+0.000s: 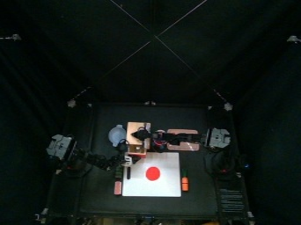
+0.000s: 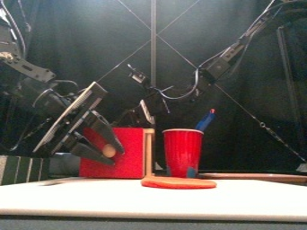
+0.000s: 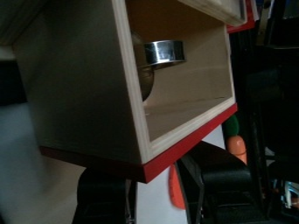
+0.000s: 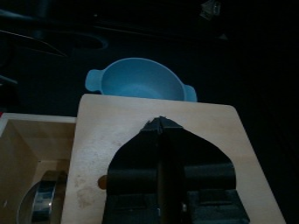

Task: Get the cutter from the drawer then cut the dough then place the extra dough in the bowl
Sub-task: Open the drawer

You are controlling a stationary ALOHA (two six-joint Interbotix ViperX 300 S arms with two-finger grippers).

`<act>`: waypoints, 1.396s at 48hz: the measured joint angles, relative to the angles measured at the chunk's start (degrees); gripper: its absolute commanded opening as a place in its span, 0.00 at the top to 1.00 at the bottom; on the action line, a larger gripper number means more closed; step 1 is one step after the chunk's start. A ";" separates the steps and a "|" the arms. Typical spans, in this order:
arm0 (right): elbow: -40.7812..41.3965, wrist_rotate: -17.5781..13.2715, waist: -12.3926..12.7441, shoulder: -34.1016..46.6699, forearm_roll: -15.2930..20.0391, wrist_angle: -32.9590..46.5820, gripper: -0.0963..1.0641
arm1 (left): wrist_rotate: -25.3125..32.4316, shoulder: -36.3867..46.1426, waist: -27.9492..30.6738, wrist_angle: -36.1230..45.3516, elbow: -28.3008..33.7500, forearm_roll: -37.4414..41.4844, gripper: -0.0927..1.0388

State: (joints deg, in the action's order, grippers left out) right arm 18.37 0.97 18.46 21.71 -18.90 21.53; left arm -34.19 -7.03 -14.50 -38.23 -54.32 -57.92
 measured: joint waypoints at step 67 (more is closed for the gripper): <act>-0.09 -0.09 0.00 0.00 0.00 -0.62 0.94 | 0.18 0.09 -1.85 0.26 0.00 2.64 0.26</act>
State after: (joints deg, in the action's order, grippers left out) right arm 18.28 0.88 18.46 21.71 -18.90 20.92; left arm -34.01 -6.94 -16.35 -37.97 -54.32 -55.28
